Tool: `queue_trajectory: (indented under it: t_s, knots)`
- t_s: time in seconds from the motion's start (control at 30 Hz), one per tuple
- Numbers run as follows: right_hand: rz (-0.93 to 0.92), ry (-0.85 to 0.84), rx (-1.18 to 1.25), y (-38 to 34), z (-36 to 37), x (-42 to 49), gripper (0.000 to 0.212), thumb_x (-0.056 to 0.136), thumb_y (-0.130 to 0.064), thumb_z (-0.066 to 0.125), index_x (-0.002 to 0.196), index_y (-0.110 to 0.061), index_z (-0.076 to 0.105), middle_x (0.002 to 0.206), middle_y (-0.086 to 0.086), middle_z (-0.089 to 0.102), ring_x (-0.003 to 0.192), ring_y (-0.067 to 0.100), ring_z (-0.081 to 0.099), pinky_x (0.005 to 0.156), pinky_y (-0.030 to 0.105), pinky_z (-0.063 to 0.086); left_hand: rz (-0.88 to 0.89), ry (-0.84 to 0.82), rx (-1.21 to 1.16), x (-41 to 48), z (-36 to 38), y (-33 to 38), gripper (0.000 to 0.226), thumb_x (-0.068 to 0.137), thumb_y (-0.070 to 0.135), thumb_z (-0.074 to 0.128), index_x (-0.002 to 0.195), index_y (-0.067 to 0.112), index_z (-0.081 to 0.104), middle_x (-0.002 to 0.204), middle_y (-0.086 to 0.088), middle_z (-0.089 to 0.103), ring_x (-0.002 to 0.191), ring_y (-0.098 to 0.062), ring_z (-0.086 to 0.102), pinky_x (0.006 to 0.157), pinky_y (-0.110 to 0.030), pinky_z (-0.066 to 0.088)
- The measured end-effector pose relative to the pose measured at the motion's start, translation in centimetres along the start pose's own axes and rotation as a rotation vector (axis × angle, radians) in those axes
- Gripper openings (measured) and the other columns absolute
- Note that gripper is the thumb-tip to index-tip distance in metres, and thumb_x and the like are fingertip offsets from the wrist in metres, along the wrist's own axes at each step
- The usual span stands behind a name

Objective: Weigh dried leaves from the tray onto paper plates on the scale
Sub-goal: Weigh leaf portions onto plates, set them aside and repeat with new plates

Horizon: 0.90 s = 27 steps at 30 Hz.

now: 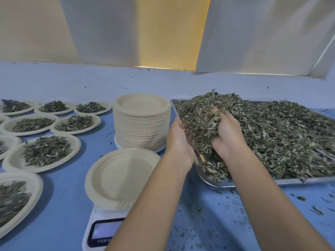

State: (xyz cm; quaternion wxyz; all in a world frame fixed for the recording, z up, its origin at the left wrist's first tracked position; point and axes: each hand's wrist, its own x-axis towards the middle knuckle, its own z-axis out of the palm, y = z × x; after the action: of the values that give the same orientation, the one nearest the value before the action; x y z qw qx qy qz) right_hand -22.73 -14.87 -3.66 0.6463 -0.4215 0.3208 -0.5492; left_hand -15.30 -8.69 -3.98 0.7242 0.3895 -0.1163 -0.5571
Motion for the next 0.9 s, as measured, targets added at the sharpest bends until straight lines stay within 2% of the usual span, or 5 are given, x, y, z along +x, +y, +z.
queue_trajectory:
  t_s: [0.33,0.57,0.7,0.8,0.9]
  knots:
    - [-0.049,-0.379,-0.034,1.8,7.7,-5.6,0.017,0.096,-0.018,0.054,0.082,-0.026,0.059,0.072,-0.011,0.073,0.072,0.009,0.071,0.061,0.026,0.057,0.04,0.035,-0.167,-3.2,-6.7,6.1,0.038,0.101,0.033,0.031,0.092,0.003,0.052,0.067,-0.009,0.052,0.045,-0.016,0.048,0.041,-0.018,0.044]
    - [-0.177,-0.549,-0.347,5.7,10.2,-7.0,0.01,0.096,-0.019,0.053,0.097,-0.026,0.061,0.098,0.003,0.07,0.09,0.016,0.066,0.083,0.033,0.051,0.04,0.131,-0.096,-3.8,-11.1,8.1,0.039,0.1,0.036,0.032,0.077,0.01,0.05,0.053,-0.003,0.049,0.04,-0.012,0.04,0.035,-0.01,0.031]
    - [-0.277,-0.632,-0.501,6.6,9.8,-7.3,0.016,0.095,-0.017,0.054,0.095,-0.033,0.056,0.094,-0.014,0.064,0.084,-0.006,0.058,0.076,0.01,0.044,0.057,0.142,-0.07,-3.5,-11.7,8.7,0.035,0.098,0.04,0.036,0.097,0.013,0.057,0.074,-0.005,0.054,0.066,-0.019,0.051,0.054,-0.024,0.044]
    - [-0.332,-0.682,-0.615,6.8,9.2,-7.2,0.02,0.094,-0.013,0.056,0.092,-0.033,0.057,0.087,0.006,0.066,0.079,0.018,0.06,0.064,0.017,0.044,0.058,0.138,-0.023,-3.2,-12.0,9.0,0.037,0.097,0.041,0.036,0.096,0.012,0.058,0.083,-0.009,0.057,0.081,-0.023,0.053,0.068,-0.03,0.043]
    - [-0.304,-0.775,-0.651,6.7,8.7,-7.1,0.021,0.092,-0.005,0.057,0.092,-0.026,0.06,0.082,-0.021,0.064,0.072,-0.005,0.059,0.065,0.009,0.043,0.074,0.156,0.027,-2.9,-12.4,9.2,0.04,0.097,0.041,0.035,0.097,0.009,0.059,0.086,-0.01,0.057,0.077,-0.024,0.052,0.068,-0.031,0.042]
